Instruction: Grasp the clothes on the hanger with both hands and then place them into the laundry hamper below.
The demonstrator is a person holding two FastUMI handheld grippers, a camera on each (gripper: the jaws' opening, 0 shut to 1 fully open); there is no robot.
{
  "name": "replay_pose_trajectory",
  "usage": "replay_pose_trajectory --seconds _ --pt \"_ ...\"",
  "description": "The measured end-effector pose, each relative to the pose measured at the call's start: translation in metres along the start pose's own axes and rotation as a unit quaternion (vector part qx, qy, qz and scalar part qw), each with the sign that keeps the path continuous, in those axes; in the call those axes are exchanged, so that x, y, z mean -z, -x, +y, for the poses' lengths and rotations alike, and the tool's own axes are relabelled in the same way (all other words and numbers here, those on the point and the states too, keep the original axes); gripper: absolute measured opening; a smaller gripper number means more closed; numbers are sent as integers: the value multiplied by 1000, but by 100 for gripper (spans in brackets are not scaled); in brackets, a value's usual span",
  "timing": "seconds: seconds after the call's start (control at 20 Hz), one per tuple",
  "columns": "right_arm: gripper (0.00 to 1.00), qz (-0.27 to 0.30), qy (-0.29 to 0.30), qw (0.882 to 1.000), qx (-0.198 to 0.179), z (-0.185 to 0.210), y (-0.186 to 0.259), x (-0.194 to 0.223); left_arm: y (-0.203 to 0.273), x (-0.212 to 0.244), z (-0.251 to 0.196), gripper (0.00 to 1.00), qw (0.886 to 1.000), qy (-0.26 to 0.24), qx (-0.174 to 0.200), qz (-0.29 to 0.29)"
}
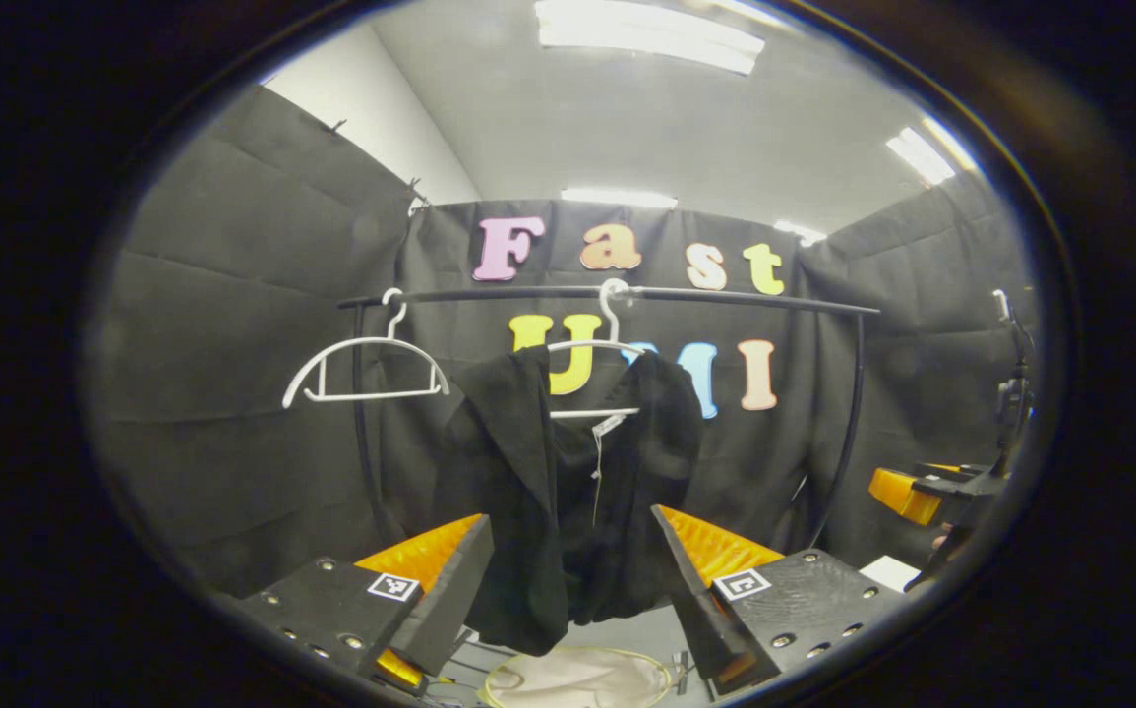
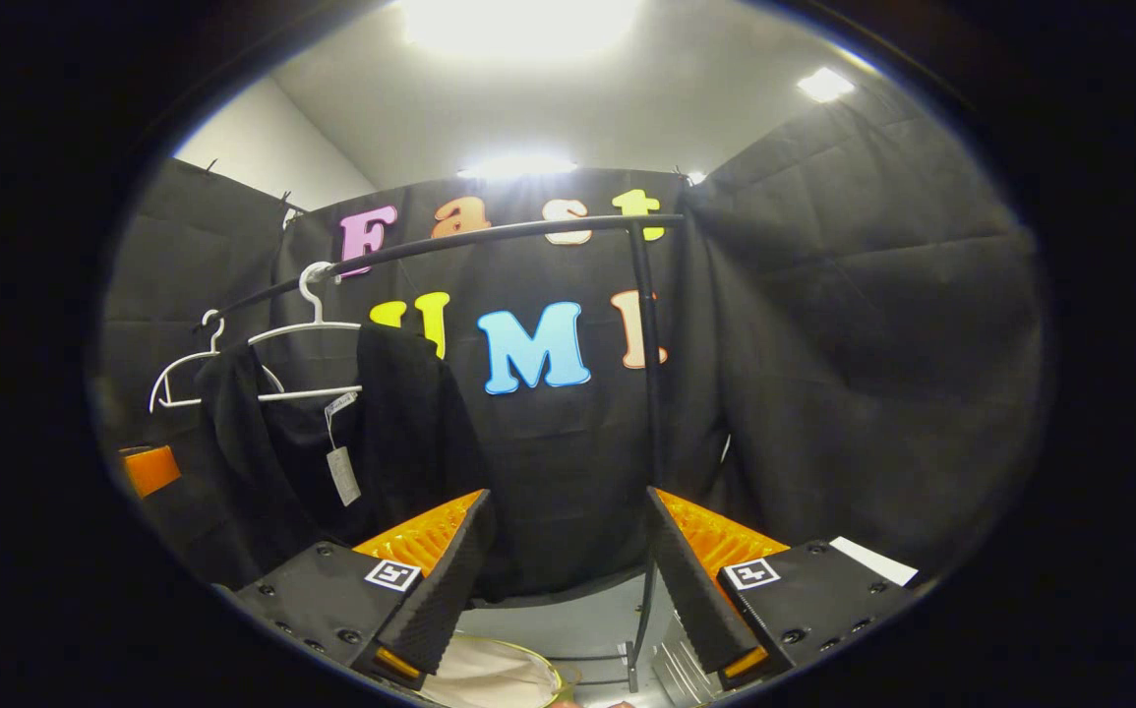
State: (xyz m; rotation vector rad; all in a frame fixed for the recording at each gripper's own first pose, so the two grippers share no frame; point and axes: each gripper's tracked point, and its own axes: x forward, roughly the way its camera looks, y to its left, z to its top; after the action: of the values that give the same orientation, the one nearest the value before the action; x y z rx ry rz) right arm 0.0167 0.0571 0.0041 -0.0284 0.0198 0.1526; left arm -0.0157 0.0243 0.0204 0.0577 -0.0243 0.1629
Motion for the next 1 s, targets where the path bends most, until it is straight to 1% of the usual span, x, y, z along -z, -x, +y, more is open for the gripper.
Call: replay_pose_trajectory --seconds 0.05,0.1,0.2,0.35,0.65,0.7,0.75,1.0 --pt "93 2 -1 1000 -5 4 -7 -1 -8 -1 1 92 1000 1 -7 2" --pt "96 5 -4 1000 -13 9 -15 -2 -16 -1 1 92 1000 0 -16 5" --pt "96 4 -7 999 -31 20 -34 -4 -30 -6 4 92 999 -6 -34 4" --pt "96 6 -11 999 -52 29 -62 -4 -52 -10 13 92 997 -18 -77 3" --pt "96 24 -9 995 -95 36 -116 9 -110 4 16 92 992 19 -125 14" --pt "93 25 -5 995 -100 35 -124 11 -120 7 16 92 991 25 -134 16" --pt "96 25 -1 994 -105 34 -131 12 -130 11 17 92 989 31 -143 19" --pt "96 38 -7 991 -125 34 -172 21 -166 26 28 92 980 55 -190 33"
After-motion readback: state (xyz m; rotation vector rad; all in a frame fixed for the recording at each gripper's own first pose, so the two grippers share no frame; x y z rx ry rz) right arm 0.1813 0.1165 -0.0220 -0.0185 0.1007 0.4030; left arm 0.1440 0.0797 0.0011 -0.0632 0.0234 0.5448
